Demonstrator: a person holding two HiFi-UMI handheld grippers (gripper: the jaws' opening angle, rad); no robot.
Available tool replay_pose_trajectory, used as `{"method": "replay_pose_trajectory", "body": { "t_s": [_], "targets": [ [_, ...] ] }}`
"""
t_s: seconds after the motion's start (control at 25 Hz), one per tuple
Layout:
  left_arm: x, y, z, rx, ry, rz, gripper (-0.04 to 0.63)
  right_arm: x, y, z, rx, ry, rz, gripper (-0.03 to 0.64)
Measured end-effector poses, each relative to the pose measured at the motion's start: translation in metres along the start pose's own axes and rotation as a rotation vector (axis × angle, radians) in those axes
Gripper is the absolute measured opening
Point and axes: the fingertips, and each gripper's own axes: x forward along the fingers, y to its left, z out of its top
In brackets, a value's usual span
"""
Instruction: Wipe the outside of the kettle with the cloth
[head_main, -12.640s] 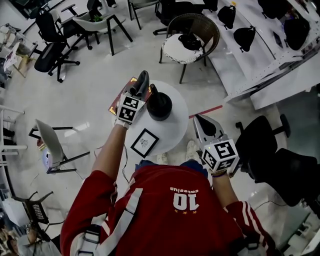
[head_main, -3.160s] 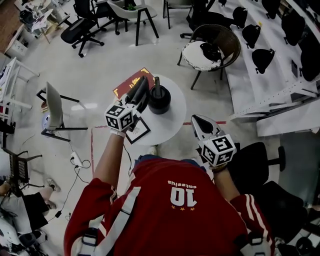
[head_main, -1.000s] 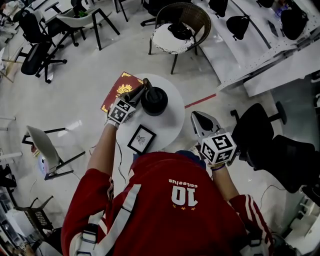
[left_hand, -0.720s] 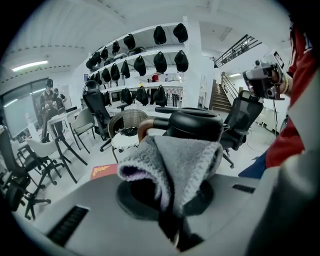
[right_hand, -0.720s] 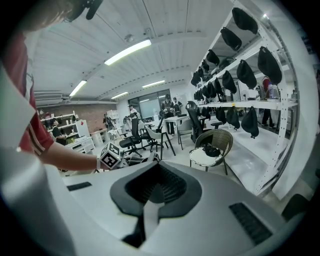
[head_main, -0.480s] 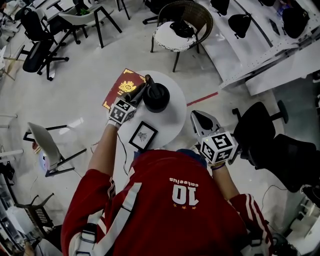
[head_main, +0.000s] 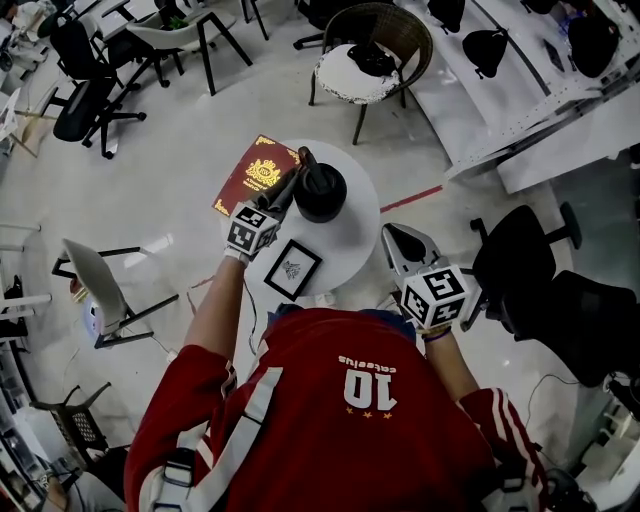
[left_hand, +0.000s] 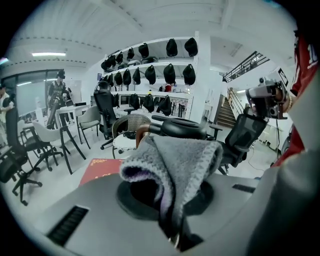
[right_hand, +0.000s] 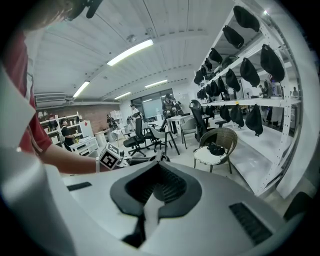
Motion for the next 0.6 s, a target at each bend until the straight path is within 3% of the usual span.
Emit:
{"method": "replay_pose_trajectory", "body": {
  "t_s": [0.6],
  "targets": [
    [-0.004, -0.022, -0.003, -0.098, -0.028, 0.05, 0.046, -0.003, -0.005, 0.001, -0.007, 0.001, 0.039, 0.017]
  ]
}}
